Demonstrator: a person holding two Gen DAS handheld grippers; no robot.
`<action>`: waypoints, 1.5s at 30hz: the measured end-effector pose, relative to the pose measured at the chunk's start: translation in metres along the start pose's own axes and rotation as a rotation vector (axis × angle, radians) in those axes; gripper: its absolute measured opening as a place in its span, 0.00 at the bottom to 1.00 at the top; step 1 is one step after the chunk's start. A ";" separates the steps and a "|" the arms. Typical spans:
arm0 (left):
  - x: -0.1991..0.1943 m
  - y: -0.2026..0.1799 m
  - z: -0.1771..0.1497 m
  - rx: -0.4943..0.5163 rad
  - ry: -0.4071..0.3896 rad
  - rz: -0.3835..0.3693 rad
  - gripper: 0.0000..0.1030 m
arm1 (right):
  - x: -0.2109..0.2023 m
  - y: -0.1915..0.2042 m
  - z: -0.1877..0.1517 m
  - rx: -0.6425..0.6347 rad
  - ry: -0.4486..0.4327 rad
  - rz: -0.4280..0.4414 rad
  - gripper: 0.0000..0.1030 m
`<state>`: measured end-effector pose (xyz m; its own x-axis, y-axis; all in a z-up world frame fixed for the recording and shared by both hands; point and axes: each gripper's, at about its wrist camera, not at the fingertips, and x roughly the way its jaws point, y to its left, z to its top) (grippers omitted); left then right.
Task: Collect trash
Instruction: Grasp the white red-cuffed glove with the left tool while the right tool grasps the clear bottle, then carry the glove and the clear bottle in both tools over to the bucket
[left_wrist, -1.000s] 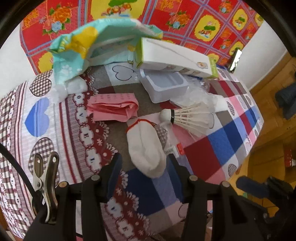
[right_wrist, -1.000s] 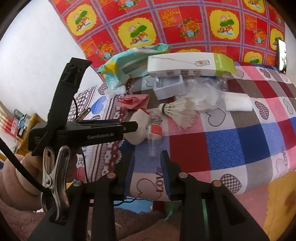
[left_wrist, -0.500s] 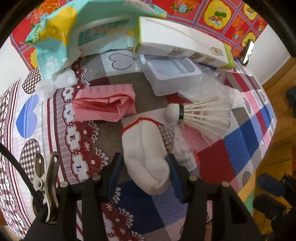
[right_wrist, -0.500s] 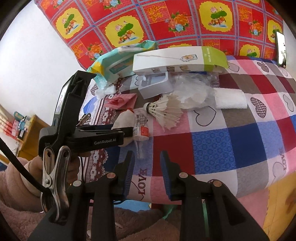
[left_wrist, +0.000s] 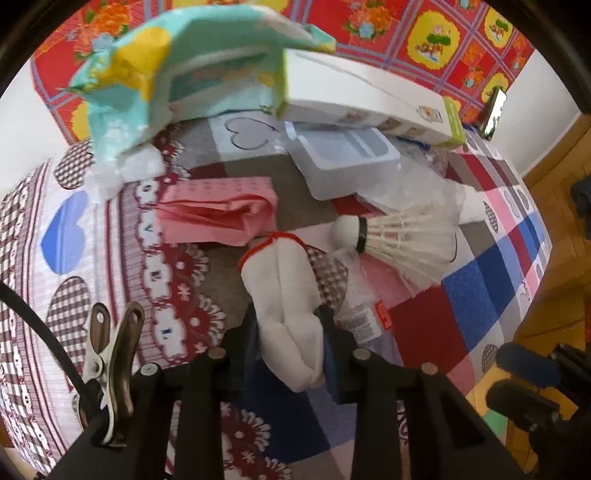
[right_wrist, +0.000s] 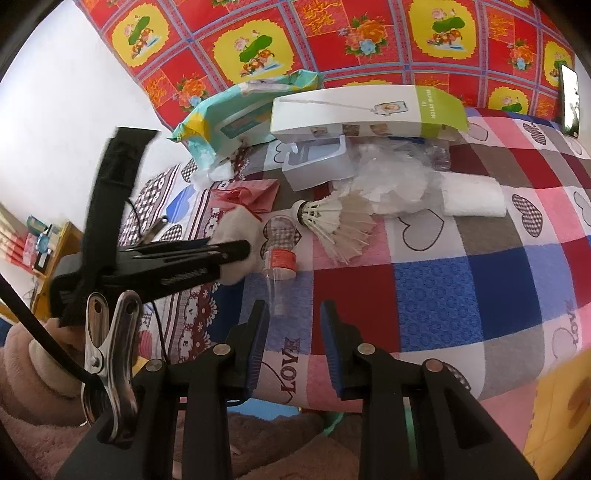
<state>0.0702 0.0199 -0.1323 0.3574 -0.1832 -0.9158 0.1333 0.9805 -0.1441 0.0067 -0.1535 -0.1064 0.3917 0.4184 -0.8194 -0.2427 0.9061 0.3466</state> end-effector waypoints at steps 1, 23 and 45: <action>-0.003 0.003 0.000 -0.008 -0.006 -0.001 0.29 | 0.002 0.002 0.001 -0.004 0.002 -0.003 0.29; -0.055 0.085 -0.027 -0.150 -0.082 0.044 0.29 | 0.071 0.026 0.017 -0.021 0.099 -0.075 0.33; -0.080 0.137 -0.053 -0.185 -0.117 0.061 0.29 | 0.084 0.054 0.018 -0.001 0.050 -0.127 0.30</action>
<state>0.0103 0.1727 -0.0987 0.4656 -0.1191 -0.8770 -0.0600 0.9844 -0.1656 0.0420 -0.0680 -0.1480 0.3745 0.2965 -0.8785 -0.1951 0.9515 0.2380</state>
